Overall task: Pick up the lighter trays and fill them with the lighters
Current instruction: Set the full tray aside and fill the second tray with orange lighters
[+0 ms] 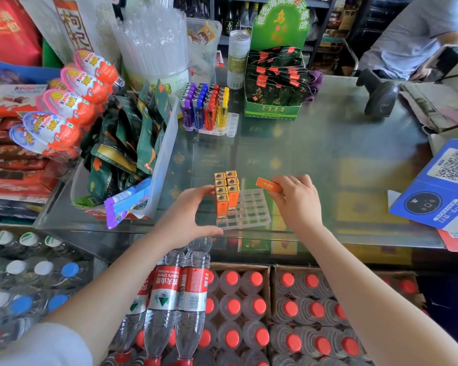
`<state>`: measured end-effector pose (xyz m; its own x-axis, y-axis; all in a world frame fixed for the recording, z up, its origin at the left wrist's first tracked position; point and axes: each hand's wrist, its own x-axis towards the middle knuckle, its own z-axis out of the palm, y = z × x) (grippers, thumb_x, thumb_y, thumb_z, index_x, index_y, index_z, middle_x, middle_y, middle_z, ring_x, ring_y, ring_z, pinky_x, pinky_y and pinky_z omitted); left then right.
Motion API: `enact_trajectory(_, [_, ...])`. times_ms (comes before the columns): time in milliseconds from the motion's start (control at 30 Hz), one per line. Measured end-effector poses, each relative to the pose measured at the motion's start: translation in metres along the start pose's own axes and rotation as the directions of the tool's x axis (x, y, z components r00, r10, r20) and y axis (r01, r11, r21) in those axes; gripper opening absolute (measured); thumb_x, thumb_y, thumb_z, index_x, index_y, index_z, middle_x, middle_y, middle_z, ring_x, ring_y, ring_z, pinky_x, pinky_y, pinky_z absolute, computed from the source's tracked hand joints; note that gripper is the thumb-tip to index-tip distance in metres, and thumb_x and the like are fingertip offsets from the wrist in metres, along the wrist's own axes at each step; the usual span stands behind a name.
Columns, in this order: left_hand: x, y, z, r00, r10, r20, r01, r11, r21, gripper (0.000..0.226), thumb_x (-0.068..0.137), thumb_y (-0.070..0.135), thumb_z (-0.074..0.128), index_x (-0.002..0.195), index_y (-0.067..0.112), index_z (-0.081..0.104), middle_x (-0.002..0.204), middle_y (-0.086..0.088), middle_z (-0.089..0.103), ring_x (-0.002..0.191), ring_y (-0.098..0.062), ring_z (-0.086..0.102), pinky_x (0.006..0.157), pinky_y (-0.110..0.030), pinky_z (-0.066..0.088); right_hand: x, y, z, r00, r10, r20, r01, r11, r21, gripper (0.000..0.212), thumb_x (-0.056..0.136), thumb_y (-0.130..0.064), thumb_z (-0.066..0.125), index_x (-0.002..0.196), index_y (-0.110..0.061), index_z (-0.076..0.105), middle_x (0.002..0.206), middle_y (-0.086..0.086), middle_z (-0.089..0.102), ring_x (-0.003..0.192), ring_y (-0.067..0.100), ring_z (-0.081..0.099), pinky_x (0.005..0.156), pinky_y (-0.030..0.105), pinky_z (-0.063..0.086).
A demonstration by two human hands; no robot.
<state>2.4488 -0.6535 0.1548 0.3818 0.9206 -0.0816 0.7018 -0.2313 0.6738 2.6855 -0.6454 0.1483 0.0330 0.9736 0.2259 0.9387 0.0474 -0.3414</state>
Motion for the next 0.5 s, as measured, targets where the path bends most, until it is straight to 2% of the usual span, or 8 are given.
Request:
enact_trajectory(133, [0.0, -0.001, 0.001, 1.0, 0.01, -0.011, -0.01, 1.0, 0.005, 0.078, 0.066, 0.039, 0.076, 0.131, 0.033, 0.033, 0.136, 0.005, 0.041, 0.123, -0.009, 0.036, 0.097, -0.027, 0.027, -0.008, -0.006, -0.009, 0.998, -0.002, -0.057, 0.016, 0.967, 0.253, 0.016, 0.085, -0.016, 0.061, 0.1, -0.011, 0.059, 0.095, 0.002, 0.068, 0.091, 0.027, 0.049, 0.076, 0.036, 0.041])
enact_trajectory(200, [0.001, -0.002, 0.002, 1.0, 0.016, -0.018, -0.016, 1.0, 0.003, 0.079, 0.065, 0.039, 0.076, 0.131, 0.033, 0.034, 0.136, 0.005, 0.041, 0.123, -0.009, 0.035, 0.095, -0.025, 0.026, -0.011, -0.011, -0.013, 0.999, -0.023, -0.033, 0.033, 0.935, 0.352, 0.012, 0.086, -0.014, 0.06, 0.098, -0.011, 0.057, 0.096, 0.001, 0.066, 0.093, 0.024, 0.052, 0.075, 0.039, 0.045])
enact_trajectory(300, [0.001, -0.002, 0.002, 0.999, 0.03, -0.022, -0.03, 1.0, 0.006, 0.079, 0.065, 0.038, 0.077, 0.132, 0.031, 0.034, 0.136, 0.004, 0.042, 0.124, -0.01, 0.035, 0.095, -0.024, 0.025, -0.013, -0.018, -0.016, 0.999, -0.05, 0.013, 0.038, 0.877, 0.479, 0.011, 0.088, -0.015, 0.058, 0.097, -0.014, 0.052, 0.097, 0.0, 0.067, 0.092, 0.02, 0.058, 0.075, 0.035, 0.048])
enact_trajectory(400, [0.001, -0.002, 0.001, 0.999, 0.041, -0.027, -0.041, 0.999, 0.0, 0.079, 0.065, 0.037, 0.077, 0.131, 0.03, 0.035, 0.134, 0.005, 0.043, 0.122, -0.009, 0.035, 0.095, -0.024, 0.025, -0.014, -0.026, -0.021, 0.998, -0.023, 0.06, -0.015, 0.828, 0.561, 0.011, 0.092, -0.016, 0.049, 0.1, -0.012, 0.042, 0.087, 0.007, 0.067, 0.076, 0.024, 0.063, 0.068, 0.036, 0.052])
enact_trajectory(500, [0.002, -0.004, 0.001, 0.996, 0.08, -0.035, -0.08, 0.997, -0.017, 0.079, 0.063, 0.037, 0.078, 0.131, 0.027, 0.038, 0.131, 0.005, 0.046, 0.119, -0.007, 0.035, 0.099, -0.026, 0.029, -0.014, -0.032, -0.027, 0.989, -0.081, 0.123, -0.005, 0.818, 0.575, 0.009, 0.094, -0.016, 0.042, 0.102, -0.021, 0.043, 0.066, 0.001, 0.056, 0.049, 0.013, 0.05, 0.052, 0.025, 0.044])
